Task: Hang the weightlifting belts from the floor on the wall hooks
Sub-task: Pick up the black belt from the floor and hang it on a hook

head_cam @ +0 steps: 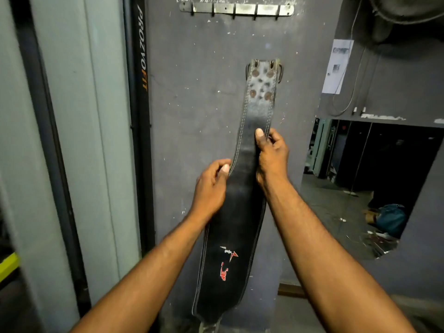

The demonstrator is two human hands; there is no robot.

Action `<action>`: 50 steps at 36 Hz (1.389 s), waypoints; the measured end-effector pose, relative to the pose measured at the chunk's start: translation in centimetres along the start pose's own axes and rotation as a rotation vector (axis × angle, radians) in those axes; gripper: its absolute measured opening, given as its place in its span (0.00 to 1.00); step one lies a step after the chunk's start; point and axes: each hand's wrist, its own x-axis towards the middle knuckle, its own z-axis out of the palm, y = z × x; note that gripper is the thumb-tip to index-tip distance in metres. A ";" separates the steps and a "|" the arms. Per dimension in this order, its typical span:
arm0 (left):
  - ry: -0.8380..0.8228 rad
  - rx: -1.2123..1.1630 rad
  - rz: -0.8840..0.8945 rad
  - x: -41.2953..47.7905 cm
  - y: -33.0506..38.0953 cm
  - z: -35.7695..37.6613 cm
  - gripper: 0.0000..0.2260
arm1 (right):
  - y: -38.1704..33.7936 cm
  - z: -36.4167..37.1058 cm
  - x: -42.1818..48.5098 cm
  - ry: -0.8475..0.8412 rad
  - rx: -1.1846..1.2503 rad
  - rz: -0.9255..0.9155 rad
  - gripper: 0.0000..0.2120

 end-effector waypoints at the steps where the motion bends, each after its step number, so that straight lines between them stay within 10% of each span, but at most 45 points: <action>1: 0.026 0.002 0.021 1.4 1.4 0.3 0.11 | 0.5 0.1 -0.4 -0.007 0.002 0.005 0.04; 21: 0.097 0.080 -0.021 6.8 3.2 6.0 0.08 | 0.2 -3.2 3.7 -0.131 -0.268 -0.046 0.08; 50: 0.188 -0.162 0.188 31.6 -2.9 11.6 0.17 | 6.2 0.2 24.0 -0.147 -0.926 -0.330 0.40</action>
